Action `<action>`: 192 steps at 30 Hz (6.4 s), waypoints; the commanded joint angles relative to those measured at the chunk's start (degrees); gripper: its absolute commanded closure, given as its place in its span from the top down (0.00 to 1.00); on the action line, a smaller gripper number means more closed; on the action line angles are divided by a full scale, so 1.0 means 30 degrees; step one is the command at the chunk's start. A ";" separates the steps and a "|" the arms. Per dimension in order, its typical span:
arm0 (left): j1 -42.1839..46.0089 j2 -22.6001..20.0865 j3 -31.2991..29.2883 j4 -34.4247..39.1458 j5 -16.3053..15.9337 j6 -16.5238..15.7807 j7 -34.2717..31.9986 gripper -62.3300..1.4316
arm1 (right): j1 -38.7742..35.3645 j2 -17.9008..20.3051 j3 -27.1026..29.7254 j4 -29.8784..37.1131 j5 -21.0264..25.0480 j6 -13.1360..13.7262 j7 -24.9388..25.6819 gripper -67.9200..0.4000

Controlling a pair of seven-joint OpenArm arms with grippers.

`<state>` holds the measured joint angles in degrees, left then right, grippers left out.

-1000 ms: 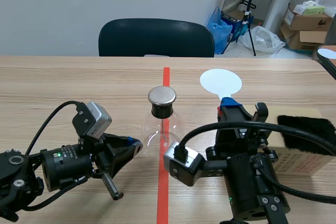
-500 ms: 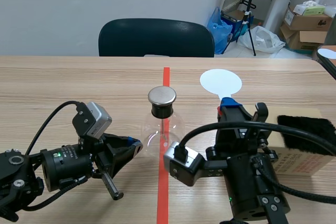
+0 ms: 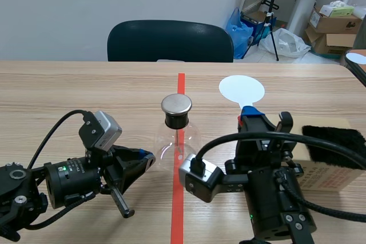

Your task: Do the electroscope experiment

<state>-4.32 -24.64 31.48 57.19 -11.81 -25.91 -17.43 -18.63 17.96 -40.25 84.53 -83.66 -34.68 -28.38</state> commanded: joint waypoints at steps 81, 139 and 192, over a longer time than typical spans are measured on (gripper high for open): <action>-0.0153 0.0000 -0.0197 0.0313 -0.0182 -0.0044 -0.0262 0.07 | 0.0175 0.0204 0.0036 0.0372 -0.0014 0.0109 0.2936 0.02; -0.0153 0.0000 -0.0197 0.0313 -0.0182 -0.0051 -0.0262 0.07 | 0.0175 0.0204 0.0036 0.0379 -0.0014 0.0146 0.4444 0.02; -0.0153 0.0000 -0.0197 0.0313 -0.0182 -0.0051 -0.0262 0.07 | 0.0175 0.0204 0.0036 0.0379 -0.0014 0.0146 0.4036 0.02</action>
<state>-4.32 -24.64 31.48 57.19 -11.84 -25.91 -17.43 -18.63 17.96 -40.21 84.53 -83.66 -33.65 -16.34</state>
